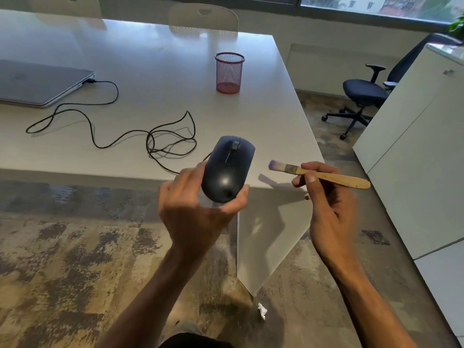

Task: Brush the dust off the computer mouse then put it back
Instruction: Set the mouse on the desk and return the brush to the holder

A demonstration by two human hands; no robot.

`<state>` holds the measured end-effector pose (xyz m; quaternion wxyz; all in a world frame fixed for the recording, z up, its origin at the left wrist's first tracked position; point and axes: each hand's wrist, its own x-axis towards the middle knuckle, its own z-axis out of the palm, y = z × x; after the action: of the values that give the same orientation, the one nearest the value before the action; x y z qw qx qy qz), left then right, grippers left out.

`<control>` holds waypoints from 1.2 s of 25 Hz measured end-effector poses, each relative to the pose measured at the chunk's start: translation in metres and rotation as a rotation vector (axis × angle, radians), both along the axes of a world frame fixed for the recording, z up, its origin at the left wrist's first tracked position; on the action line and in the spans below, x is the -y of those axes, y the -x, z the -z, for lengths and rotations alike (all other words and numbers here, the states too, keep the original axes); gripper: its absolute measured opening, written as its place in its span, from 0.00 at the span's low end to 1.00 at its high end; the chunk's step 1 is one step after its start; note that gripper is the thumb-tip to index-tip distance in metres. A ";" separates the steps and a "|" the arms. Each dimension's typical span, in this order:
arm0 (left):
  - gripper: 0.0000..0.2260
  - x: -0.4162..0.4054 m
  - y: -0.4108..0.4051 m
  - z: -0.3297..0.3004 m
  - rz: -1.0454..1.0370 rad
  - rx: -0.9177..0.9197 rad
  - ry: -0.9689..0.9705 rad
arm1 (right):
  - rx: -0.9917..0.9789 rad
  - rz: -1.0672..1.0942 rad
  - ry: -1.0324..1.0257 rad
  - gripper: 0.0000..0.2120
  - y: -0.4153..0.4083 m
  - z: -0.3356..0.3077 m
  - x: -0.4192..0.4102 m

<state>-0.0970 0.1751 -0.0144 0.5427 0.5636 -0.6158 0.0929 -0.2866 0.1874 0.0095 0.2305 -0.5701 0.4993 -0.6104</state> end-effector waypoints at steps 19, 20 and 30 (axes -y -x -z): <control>0.29 0.233 -0.028 -0.050 -0.007 -0.067 -0.287 | -0.102 0.175 0.018 0.09 -0.057 -0.060 0.205; 0.29 0.235 -0.027 -0.046 -0.018 -0.054 -0.305 | -0.112 0.168 0.016 0.09 -0.057 -0.060 0.214; 0.28 0.238 -0.018 -0.023 -0.118 0.175 -0.336 | -0.186 0.122 0.038 0.11 -0.042 -0.062 0.269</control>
<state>-0.0791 -0.0628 0.0084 0.3789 0.6711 -0.6334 0.0690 -0.2444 -0.0811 0.0719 0.1345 -0.5971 0.5408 -0.5769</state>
